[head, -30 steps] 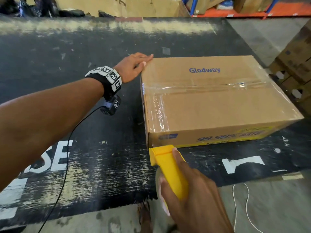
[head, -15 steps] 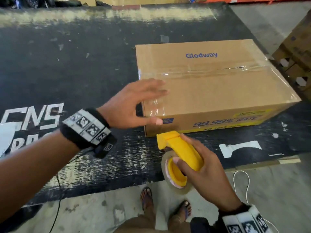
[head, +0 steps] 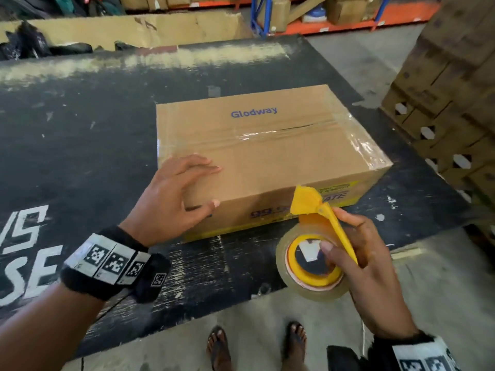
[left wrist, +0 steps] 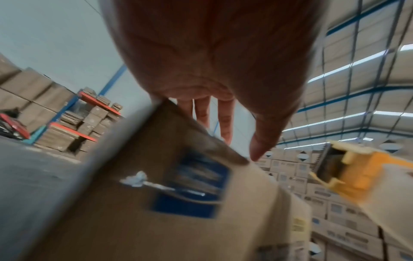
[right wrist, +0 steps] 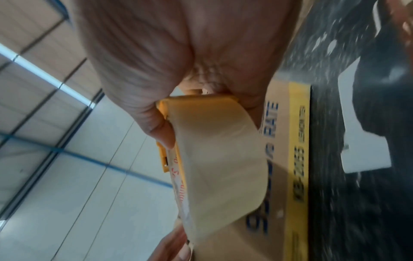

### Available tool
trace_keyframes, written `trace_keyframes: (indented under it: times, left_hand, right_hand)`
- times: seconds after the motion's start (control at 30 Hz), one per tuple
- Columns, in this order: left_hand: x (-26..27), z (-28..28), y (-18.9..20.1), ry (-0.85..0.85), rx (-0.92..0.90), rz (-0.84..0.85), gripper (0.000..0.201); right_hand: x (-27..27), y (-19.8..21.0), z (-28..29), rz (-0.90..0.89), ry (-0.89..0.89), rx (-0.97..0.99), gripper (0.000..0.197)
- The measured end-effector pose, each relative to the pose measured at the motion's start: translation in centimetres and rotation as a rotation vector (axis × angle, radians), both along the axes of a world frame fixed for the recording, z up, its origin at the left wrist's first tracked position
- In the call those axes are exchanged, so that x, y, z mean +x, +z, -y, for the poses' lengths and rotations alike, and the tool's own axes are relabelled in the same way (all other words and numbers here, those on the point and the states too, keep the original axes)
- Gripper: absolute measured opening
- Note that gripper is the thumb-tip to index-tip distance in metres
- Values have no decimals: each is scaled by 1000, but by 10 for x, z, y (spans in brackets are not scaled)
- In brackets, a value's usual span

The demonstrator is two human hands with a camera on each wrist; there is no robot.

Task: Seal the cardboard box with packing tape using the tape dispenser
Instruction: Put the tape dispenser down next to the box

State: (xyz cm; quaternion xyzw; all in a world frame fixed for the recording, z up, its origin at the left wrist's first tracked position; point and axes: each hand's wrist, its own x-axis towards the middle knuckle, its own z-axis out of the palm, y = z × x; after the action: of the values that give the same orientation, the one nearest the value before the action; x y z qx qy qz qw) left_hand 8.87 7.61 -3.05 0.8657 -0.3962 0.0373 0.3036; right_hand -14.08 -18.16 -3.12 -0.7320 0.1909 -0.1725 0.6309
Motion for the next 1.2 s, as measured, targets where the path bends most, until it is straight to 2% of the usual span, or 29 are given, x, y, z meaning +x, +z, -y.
trace_keyframes:
  times: [0.1, 0.2, 0.3, 0.37, 0.5, 0.6, 0.67, 0.9, 0.97, 1.03, 1.1, 1.2]
  left_hand:
    - [-20, 65, 5, -29, -30, -54, 56]
    - [-40, 139, 7, -86, -10, -50, 57]
    - [-53, 209, 6, -117, 1, -50, 57]
    - [-58, 250, 3, -122, 56, -18, 59]
    - [-65, 300, -6, -57, 246, 98, 62]
    - [-67, 306, -9, 7, 285, 147, 59]
    - [-69, 305, -10, 11, 306, 161, 60]
    - [-72, 306, -8, 18, 356, 142, 66]
    - [-73, 304, -6, 5, 334, 111, 66]
    - [-73, 298, -1, 14, 234, 39, 61]
    - [-73, 285, 2, 42, 154, 1, 58]
    - [-69, 246, 5, 127, 130, 7, 55]
  right_hand:
    - [-6, 0, 50, 67, -108, 94, 50]
    - [-12, -8, 109, 65, -186, 97, 40]
    - [-13, -19, 165, 6, -303, -51, 37]
    - [-10, -30, 198, -48, -370, -146, 27]
    - [7, -62, 257, -224, -353, -406, 42]
    - [25, -81, 286, -348, -282, -481, 35]
    - [36, -93, 297, -402, -225, -487, 38]
    - [55, -121, 320, -437, -140, -477, 49]
    - [57, -126, 324, -490, -115, -493, 57]
    - [56, -118, 322, -535, -114, -530, 56]
    - [56, -97, 313, -503, -166, -596, 49]
    - [65, -61, 287, -239, -210, -628, 43]
